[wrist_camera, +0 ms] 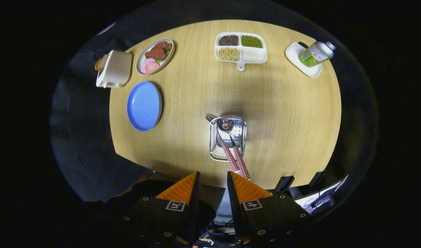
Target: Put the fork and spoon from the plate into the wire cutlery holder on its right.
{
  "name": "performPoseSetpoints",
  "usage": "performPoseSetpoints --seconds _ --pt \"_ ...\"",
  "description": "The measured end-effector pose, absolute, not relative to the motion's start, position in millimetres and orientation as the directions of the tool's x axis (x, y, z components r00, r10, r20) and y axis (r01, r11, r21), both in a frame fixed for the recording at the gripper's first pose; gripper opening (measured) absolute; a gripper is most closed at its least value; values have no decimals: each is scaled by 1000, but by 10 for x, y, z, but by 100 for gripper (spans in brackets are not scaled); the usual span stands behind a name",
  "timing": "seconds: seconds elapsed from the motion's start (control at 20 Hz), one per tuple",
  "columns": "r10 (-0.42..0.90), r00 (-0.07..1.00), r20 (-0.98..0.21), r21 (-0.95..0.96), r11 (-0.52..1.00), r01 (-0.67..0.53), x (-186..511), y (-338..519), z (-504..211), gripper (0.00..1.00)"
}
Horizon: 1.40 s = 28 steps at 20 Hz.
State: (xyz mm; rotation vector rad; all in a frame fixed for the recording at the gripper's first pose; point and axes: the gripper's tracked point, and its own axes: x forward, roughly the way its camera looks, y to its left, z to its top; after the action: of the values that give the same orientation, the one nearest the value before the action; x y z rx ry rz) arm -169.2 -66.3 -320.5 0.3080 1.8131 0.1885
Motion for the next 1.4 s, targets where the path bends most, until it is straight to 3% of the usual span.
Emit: performPoseSetpoints --seconds 0.25,0.55,0.8,1.15,1.4 --pt "261 71 -963 267 958 101 -1360 -812 -3073 74" --pt "148 461 -875 228 966 125 -855 -1099 -2646 84" --pt "-26 753 -657 172 968 183 -463 -1426 -2091 84" --pt "-164 929 -332 41 981 188 -303 -1661 -1169 83" --pt "-170 959 -226 125 971 202 -349 -1701 -931 83"
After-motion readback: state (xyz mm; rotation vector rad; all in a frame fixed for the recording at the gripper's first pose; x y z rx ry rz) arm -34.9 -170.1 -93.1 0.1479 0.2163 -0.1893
